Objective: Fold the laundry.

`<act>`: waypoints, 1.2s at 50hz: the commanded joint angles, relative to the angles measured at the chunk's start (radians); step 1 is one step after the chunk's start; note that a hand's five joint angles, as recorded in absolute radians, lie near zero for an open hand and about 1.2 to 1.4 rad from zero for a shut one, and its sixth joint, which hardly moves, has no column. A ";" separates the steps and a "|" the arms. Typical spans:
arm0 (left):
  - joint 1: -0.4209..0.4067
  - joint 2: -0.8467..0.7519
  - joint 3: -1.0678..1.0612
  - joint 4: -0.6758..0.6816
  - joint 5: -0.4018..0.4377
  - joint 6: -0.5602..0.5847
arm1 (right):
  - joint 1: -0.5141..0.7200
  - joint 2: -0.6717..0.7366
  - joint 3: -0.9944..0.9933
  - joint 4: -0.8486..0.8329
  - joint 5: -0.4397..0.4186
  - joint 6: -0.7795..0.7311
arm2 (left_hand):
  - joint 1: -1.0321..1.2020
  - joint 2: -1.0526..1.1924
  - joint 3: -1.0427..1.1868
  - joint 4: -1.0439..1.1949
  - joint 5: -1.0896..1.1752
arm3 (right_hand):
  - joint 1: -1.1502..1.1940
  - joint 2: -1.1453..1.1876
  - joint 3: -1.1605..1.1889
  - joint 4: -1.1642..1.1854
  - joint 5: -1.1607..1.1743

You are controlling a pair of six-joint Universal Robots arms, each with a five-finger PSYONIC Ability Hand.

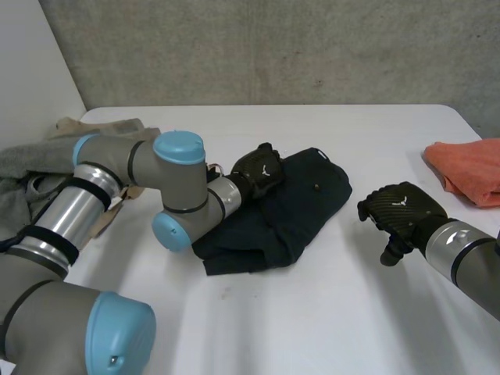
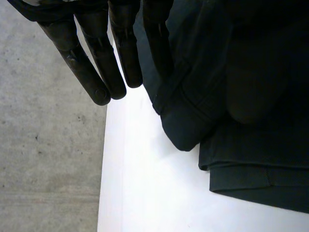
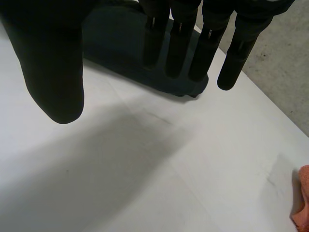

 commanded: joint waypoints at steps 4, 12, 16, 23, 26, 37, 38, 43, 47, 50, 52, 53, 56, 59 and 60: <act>-0.017 -0.045 0.077 -0.035 0.007 0.043 | -0.008 0.000 -0.001 -0.002 -0.003 -0.005 | 0.472 0.478 0.478 0.481 0.475 | 0.040 0.041 0.042 0.045 0.069; -0.020 0.024 0.032 0.106 -0.104 0.016 | -0.008 -0.003 -0.014 -0.003 0.002 -0.007 | 0.773 0.779 0.778 0.782 0.776 | 0.040 0.041 0.042 0.045 0.069; -0.026 0.194 -0.155 0.126 -0.189 -0.121 | -0.009 -0.015 -0.009 -0.003 0.002 -0.005 | 0.773 0.779 0.778 0.782 0.776 | 0.040 0.041 0.042 0.045 0.069; -0.060 0.524 -0.558 0.194 -0.218 -0.210 | -0.011 -0.046 0.003 -0.002 -0.003 -0.001 | 0.773 0.779 0.778 0.782 0.776 | 0.040 0.041 0.042 0.045 0.069; -0.069 0.623 -0.701 0.214 -0.232 -0.209 | -0.008 -0.057 0.012 -0.006 -0.005 -0.001 | 0.773 0.779 0.778 0.782 0.776 | 0.037 0.038 0.040 0.042 0.066; -0.124 0.702 -0.864 0.033 -0.436 -0.336 | 0.001 -0.074 0.037 -0.006 -0.005 -0.004 | 0.773 0.779 0.778 0.782 0.776 | 0.040 0.041 0.042 0.045 0.069; -0.129 0.702 -0.867 0.011 -0.453 -0.350 | 0.003 -0.074 0.039 -0.006 -0.005 -0.005 | 0.773 0.779 0.778 0.782 0.776 | 0.037 0.038 0.040 0.042 0.066; -0.153 0.696 -0.904 -0.085 -0.493 -0.403 | 0.014 -0.074 0.046 -0.008 -0.005 -0.005 | 0.773 0.779 0.778 0.782 0.776 | 0.037 0.038 0.040 0.042 0.066; -0.159 0.690 -0.940 -0.079 -0.471 -0.425 | 0.034 -0.074 0.051 -0.015 -0.002 -0.005 | 0.773 0.779 0.778 0.782 0.776 | 0.037 0.038 0.040 0.042 0.066; -0.161 0.710 -0.957 -0.081 -0.473 -0.443 | 0.049 -0.066 0.048 -0.026 0.000 -0.008 | 0.773 0.779 0.778 0.782 0.776 | 0.037 0.038 0.040 0.042 0.066; -0.167 0.734 -0.967 -0.081 -0.476 -0.465 | 0.063 -0.061 0.042 -0.032 0.002 -0.012 | 0.773 0.779 0.778 0.782 0.776 | 0.037 0.038 0.040 0.042 0.066; -0.167 0.743 -0.971 -0.078 -0.477 -0.474 | 0.069 -0.058 0.037 -0.034 0.002 -0.013 | 0.773 0.779 0.778 0.782 0.776 | 0.034 0.035 0.037 0.039 0.063; -0.165 0.786 -0.987 -0.082 -0.482 -0.512 | 0.095 -0.048 0.010 -0.046 0.006 -0.021 | 0.773 0.779 0.778 0.782 0.776 | 0.031 0.032 0.034 0.036 0.060; -0.162 0.847 -1.019 -0.090 -0.480 -0.547 | 0.123 -0.043 -0.030 -0.054 0.028 -0.018 | 0.773 0.779 0.778 0.782 0.776 | -0.004 -0.003 -0.001 0.001 0.025; -0.161 0.864 -1.029 -0.090 -0.479 -0.552 | 0.130 -0.041 -0.040 -0.055 0.035 -0.016 | 0.773 0.779 0.778 0.782 0.776 | -0.019 -0.018 -0.016 -0.013 0.010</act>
